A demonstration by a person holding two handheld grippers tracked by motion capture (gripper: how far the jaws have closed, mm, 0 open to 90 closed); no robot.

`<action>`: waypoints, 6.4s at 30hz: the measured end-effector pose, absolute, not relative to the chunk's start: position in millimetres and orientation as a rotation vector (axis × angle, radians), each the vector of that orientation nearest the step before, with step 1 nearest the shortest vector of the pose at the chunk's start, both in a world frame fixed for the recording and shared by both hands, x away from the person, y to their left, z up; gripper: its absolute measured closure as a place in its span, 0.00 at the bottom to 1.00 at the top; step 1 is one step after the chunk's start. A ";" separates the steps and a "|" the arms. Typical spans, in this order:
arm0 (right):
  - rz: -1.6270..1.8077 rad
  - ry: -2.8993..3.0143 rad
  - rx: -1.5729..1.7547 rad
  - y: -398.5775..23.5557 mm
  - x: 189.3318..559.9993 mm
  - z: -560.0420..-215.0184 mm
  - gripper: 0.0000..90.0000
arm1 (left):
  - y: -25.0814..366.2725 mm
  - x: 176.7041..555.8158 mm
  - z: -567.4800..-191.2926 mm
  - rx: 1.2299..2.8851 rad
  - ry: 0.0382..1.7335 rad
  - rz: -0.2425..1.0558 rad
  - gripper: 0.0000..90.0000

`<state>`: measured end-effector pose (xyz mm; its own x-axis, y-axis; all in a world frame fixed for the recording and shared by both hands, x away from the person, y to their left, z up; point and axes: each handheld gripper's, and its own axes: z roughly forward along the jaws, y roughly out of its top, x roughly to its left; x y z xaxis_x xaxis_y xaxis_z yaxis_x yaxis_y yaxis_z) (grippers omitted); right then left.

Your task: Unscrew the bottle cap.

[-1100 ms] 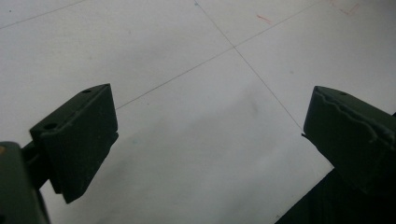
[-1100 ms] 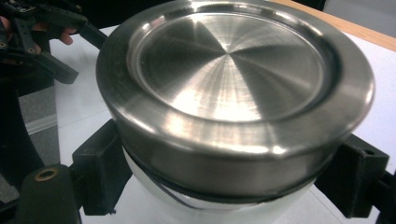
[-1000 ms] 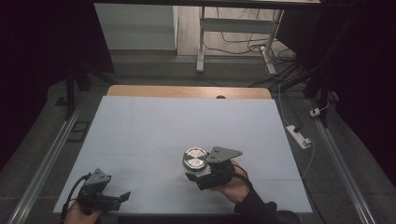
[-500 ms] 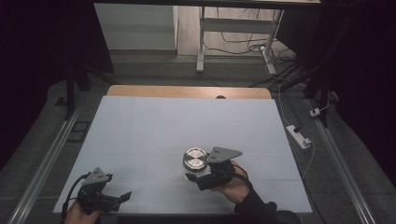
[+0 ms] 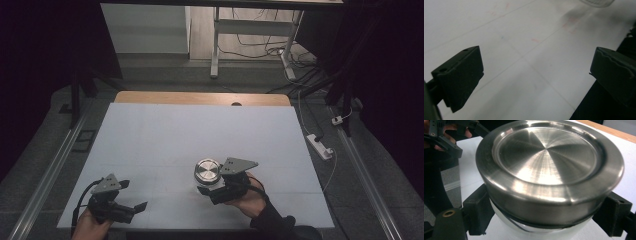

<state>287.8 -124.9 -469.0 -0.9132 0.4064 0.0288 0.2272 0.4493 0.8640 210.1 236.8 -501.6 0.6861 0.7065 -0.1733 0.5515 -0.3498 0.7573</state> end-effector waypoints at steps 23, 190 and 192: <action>1.499 2.559 0.468 -120.5 288.1 -469.2 0.17 | 162.6 274.2 -451.6 2.082 0.465 0.110 0.01; 1.517 2.463 0.583 -118.3 301.3 -457.5 0.17 | 120.3 278.4 -416.0 1.933 0.448 0.270 0.21; 1.519 2.460 0.589 -118.9 301.7 -457.1 0.17 | 121.2 278.1 -416.8 1.933 0.446 0.268 0.21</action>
<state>301.7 -118.9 -457.1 -0.9029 0.4274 0.0457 0.2323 0.3958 0.8885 278.1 121.2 -416.8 0.9042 0.4268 -0.0196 0.1838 -0.3471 0.9197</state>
